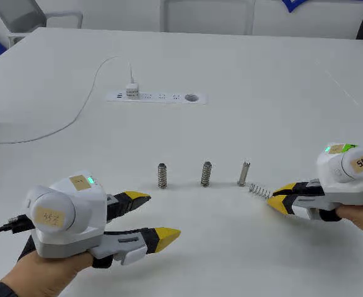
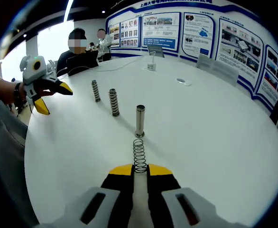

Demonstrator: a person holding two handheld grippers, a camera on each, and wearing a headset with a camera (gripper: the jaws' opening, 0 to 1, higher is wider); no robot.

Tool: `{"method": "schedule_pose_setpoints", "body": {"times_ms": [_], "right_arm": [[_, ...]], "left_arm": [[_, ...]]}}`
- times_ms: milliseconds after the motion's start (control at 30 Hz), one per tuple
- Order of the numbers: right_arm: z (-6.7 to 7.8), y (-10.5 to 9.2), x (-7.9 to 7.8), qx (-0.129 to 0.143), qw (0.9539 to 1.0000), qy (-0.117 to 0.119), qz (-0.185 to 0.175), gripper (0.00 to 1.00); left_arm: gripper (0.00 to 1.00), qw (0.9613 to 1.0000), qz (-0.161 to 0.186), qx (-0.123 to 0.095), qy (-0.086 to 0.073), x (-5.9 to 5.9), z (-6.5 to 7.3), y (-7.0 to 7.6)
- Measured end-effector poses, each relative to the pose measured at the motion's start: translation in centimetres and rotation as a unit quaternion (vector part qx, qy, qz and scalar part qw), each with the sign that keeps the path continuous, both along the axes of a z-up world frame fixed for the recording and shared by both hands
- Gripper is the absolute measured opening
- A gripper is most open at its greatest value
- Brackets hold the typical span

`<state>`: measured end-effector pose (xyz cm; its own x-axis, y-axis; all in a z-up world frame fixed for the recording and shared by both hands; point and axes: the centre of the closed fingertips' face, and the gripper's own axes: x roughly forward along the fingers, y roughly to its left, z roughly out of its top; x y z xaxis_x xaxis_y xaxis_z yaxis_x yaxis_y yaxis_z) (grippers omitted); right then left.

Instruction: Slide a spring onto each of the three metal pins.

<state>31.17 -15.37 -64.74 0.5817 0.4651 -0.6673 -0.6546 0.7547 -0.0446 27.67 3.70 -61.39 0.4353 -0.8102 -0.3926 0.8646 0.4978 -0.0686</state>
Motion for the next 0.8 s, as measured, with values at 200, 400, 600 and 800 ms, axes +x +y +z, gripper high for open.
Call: {"method": "schedule_pose_setpoints", "body": {"times_ms": [200, 400, 600, 800], "right_arm": [[0.8, 0.4, -0.2, -0.008, 0.9999, 0.000, 0.011, 0.11], [1.8, 1.0, -0.7, -0.016, 0.9994, 0.004, 0.030, 0.11], [2.9, 2.4, -1.3, -0.022, 0.9979, 0.006, 0.061, 0.11], [3.9, 4.3, -1.8, -0.024, 0.9950, 0.006, 0.097, 0.11]], "left_arm": [[0.51, 1.0000, -0.007, 0.000, -0.001, -0.2, 0.0, -0.4], [0.51, 0.9999, -0.014, 0.000, -0.002, -0.3, 0.1, -0.7], [0.51, 0.9997, -0.024, 0.000, -0.005, -0.3, 0.4, -1.5], [0.51, 0.9991, -0.040, 0.003, -0.014, -0.1, 0.8, -2.4]]}}
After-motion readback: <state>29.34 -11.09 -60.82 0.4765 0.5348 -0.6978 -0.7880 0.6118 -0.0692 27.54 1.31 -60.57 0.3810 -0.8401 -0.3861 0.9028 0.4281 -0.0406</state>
